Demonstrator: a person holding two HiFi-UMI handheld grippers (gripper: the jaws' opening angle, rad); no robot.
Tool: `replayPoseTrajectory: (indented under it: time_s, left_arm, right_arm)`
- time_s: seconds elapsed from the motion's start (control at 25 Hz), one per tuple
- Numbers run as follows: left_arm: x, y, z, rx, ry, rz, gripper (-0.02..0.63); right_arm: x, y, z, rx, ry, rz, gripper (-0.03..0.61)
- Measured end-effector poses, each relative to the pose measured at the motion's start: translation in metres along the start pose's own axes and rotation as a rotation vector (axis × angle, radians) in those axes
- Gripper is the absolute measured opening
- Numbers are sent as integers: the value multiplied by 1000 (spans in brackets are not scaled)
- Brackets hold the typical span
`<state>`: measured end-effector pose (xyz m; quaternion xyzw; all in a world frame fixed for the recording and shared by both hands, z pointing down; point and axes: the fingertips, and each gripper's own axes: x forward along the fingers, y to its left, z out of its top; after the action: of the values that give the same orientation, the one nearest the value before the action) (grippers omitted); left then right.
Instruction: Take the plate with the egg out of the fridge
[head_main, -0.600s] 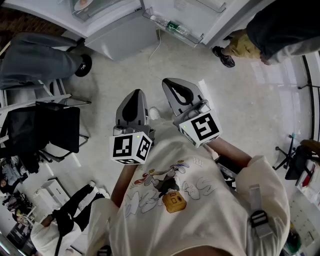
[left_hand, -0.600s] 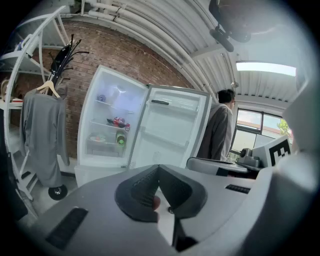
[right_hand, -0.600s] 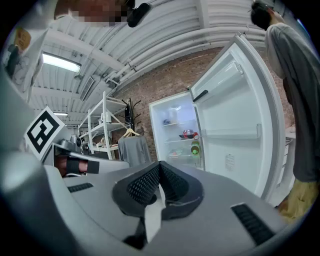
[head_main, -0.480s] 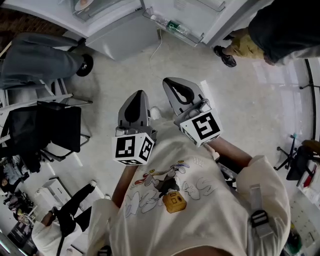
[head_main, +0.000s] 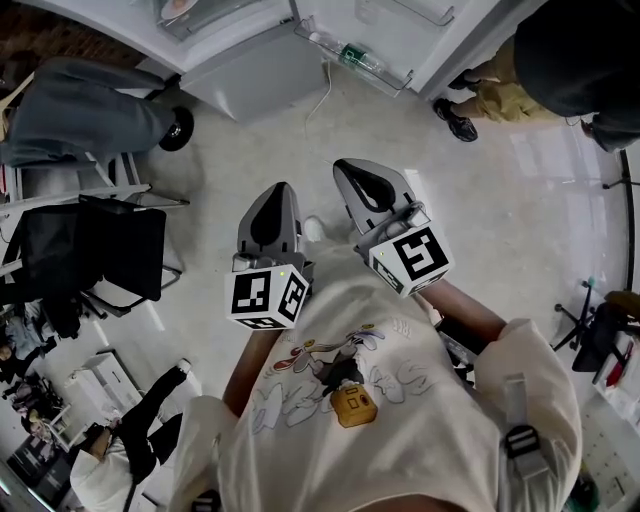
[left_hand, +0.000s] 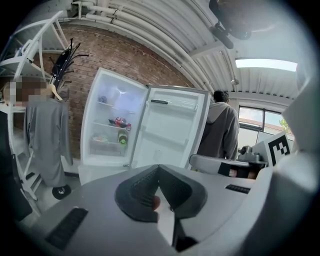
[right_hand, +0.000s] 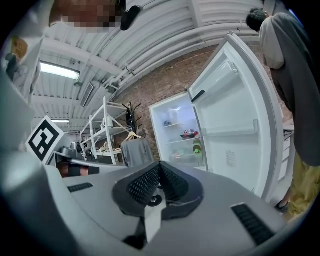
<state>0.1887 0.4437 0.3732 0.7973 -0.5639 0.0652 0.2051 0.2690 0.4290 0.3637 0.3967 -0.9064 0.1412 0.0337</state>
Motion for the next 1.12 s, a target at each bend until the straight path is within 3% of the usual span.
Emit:
replayPoseTrajectory:
  time_s: [0.44,0.92,1.12]
  left_arm:
    - [9,-28,-18,5,42,-4,9]
    - [14,-42,-28,-24,57,107,9]
    - [17,-22,-25,-70,33,163,9]
  right_arm:
    - [-34,-26,-13,43,-6,-24,5]
    - [-51,-62,-28,106,4,15,5]
    - [-28,-62,-29,108,23,58,5]
